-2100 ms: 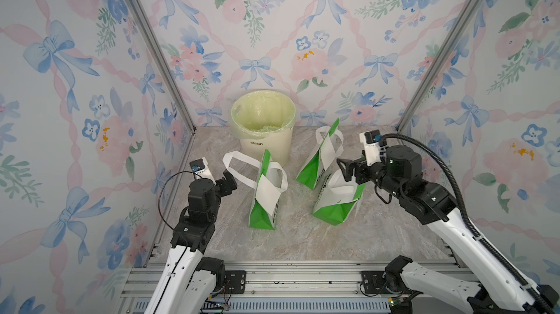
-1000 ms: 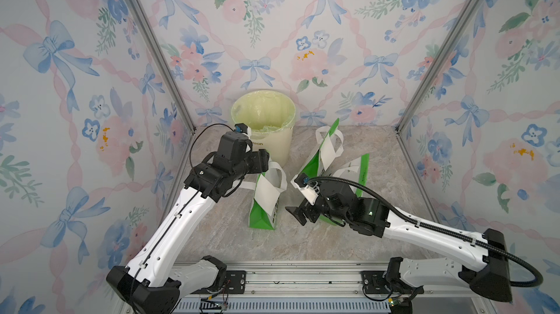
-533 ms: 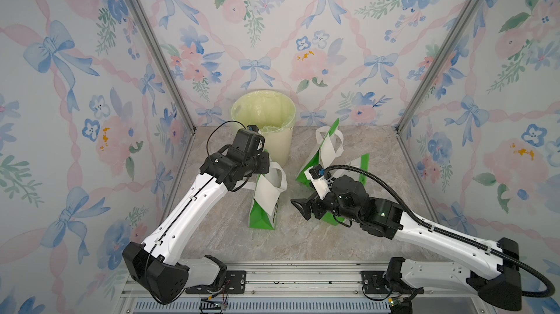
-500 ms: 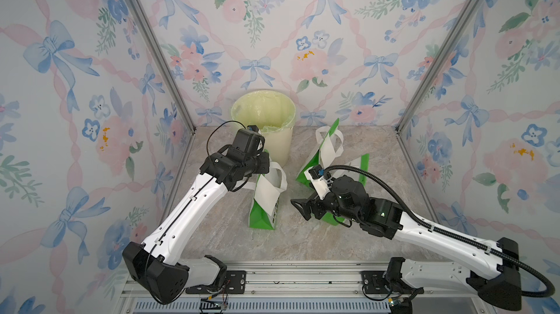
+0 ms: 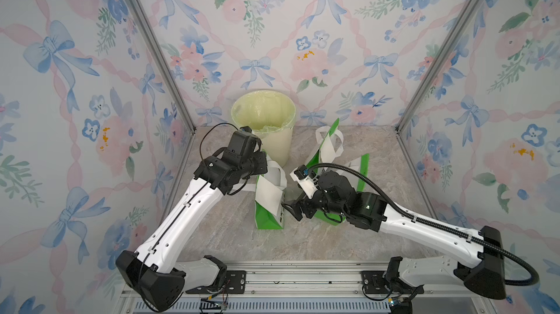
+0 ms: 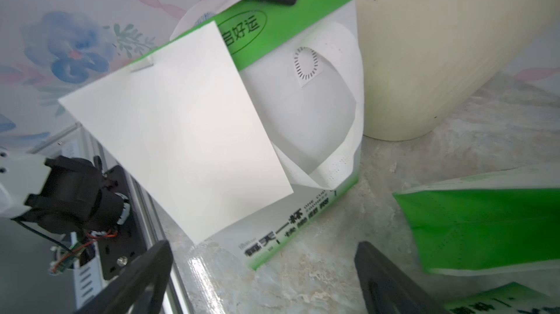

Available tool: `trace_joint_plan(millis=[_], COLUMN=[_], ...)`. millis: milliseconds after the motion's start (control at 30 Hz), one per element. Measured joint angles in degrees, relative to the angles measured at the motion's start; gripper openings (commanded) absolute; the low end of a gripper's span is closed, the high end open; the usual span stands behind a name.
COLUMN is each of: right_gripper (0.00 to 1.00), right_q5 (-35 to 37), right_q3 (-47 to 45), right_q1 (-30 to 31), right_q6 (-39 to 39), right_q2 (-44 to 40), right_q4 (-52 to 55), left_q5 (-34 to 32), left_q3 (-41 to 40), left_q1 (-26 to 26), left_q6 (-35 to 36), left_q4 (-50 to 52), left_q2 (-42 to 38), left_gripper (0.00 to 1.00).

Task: Shred takeout receipts and throw away
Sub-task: Pick up the takeout bag from the center of the board, then tear off the takeout receipt from the takeout bag.

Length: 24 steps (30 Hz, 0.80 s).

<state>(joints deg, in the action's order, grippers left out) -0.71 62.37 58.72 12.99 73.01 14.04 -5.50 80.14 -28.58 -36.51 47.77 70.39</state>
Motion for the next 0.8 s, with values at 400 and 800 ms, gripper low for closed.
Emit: trace_joint_plan(millis=[400,800], right_gripper=[0.89,0.89], right_q5=[-18.16,-31.1], right_q3=[6.71,6.56], right_q1=[-8.07,-8.41], right_q6=[29.0,41.22], right_q2=[2.43,4.0], right_q4=[5.49,0.7], left_q5=[-0.35,-0.66], left_q3=[-6.34,-6.56], left_q1=[0.0,0.0], left_q6=[-20.31,-25.83], left_q4=[0.11,-1.88], left_q2=[-11.67,-13.92], left_gripper=[0.0,0.0])
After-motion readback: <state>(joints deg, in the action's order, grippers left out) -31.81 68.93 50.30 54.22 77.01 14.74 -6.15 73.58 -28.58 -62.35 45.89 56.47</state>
